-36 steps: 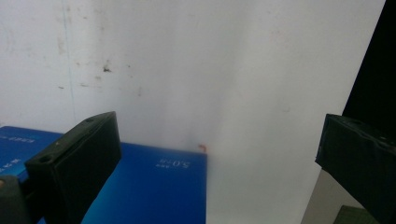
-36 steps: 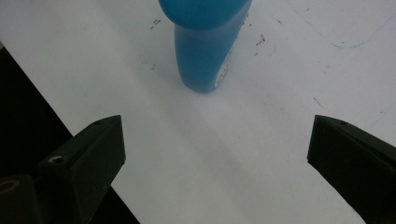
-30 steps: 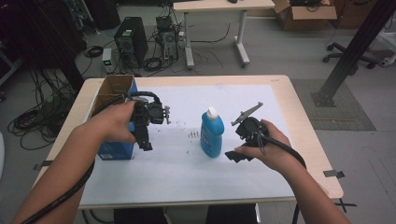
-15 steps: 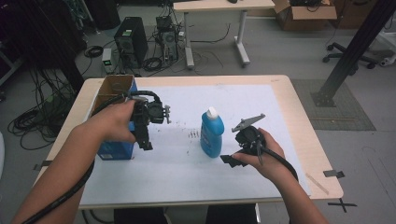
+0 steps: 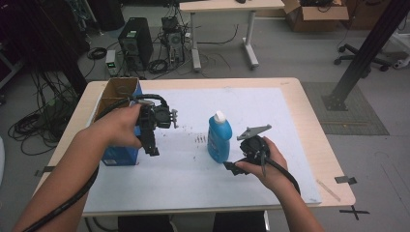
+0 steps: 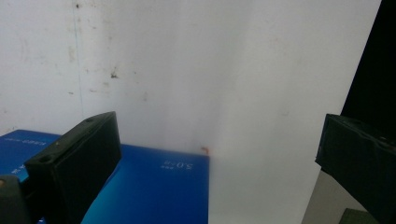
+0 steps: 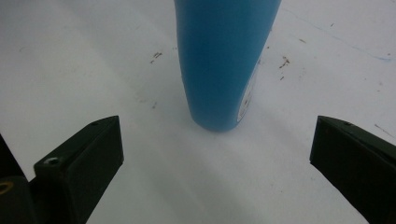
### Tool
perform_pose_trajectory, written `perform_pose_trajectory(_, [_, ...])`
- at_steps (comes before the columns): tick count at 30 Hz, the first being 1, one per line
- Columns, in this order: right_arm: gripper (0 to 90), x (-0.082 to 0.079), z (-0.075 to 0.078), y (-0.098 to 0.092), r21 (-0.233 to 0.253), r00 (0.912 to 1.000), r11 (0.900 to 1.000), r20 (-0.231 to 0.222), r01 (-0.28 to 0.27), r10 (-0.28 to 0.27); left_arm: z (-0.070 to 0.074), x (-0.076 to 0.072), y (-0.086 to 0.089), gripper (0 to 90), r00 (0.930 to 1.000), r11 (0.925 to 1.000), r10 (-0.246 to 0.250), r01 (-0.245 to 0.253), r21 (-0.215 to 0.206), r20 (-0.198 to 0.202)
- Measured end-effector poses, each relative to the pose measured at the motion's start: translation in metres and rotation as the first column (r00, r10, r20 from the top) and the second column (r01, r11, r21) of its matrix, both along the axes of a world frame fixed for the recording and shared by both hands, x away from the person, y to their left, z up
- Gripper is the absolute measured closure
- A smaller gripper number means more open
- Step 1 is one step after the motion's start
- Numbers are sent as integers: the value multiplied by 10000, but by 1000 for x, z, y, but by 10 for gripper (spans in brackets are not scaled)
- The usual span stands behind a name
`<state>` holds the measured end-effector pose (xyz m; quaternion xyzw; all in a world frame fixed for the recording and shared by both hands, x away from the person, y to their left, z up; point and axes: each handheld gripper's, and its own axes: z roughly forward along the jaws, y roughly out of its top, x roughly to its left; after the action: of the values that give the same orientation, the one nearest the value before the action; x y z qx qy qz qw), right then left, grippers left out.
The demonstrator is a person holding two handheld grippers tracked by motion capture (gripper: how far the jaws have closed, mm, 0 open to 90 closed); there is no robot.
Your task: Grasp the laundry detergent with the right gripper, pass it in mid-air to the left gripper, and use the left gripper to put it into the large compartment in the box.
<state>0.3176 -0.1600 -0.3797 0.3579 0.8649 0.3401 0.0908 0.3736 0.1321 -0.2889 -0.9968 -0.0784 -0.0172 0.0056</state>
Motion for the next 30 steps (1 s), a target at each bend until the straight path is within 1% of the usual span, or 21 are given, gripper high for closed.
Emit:
perform_pose_trajectory(3, [24,0,-3,0,19,9999,9999,23,115,-115,0,0,1,4,10000,10000,-9,9,-16,11])
perform_pose_trajectory(8, [24,2,-12,2,439,9987,9982,291,399,-412,-3,0,1,4,10000,10000,-58,58,-19,-29])
perform_pose_trajectory(9, [24,2,-12,2,439,9987,9982,291,399,-412,-3,0,1,4,10000,10000,-58,58,-19,-29])
perform_pose_trajectory(10, [22,2,-15,4,627,9978,9968,410,488,-514,-4,1,0,4,10000,10000,-62,62,0,-55])
perform_pose_trajectory(12, [19,3,-18,5,800,9967,9953,561,544,-589,-4,1,0,4,10000,10000,-69,69,-15,-48])
perform_pose_trajectory(13, [19,4,-19,6,811,9963,9951,607,558,-608,-4,1,0,4,10000,10000,-54,55,4,-66])
perform_pose_trajectory(15, [18,5,-21,7,810,9958,9948,636,611,-663,-5,1,0,4,10000,10000,-57,57,2,-56])
perform_pose_trajectory(16, [24,6,-25,9,871,9952,9939,646,675,-733,-5,1,0,4,10000,10000,-61,61,2,-55])
perform_pose_trajectory(18, [18,7,-29,11,1037,9936,9912,683,826,-899,-5,1,0,4,10000,10000,-67,67,-7,-48])
perform_pose_trajectory(19, [18,7,-29,11,1037,9936,9912,683,826,-899,-5,1,0,4,10000,10000,-67,67,-7,-48])
perform_pose_trajectory(21, [16,7,-31,13,1158,9911,9883,770,994,-1087,-5,2,1,4,10000,10000,-69,69,30,-62])
perform_pose_trajectory(22, [18,8,-34,15,1303,9886,9851,855,1121,-1238,-5,2,1,4,10000,10000,-55,55,40,-70])
perform_pose_trajectory(25, [19,8,-36,17,1384,9863,9828,932,1224,-1360,-6,2,2,4,10000,10000,-41,41,44,-80])
perform_pose_trajectory(27, [17,8,-38,20,1484,9808,9788,1134,1412,-1587,-6,2,2,4,10000,10000,-13,14,34,-78])
perform_pose_trajectory(28, [17,8,-38,20,1484,9808,9788,1134,1412,-1587,-6,2,2,4,10000,10000,-13,14,34,-78])
perform_pose_trajectory(30, [17,8,-40,24,1583,9760,9756,1319,1520,-1735,-6,2,3,4,10000,10000,-16,17,18,-77])
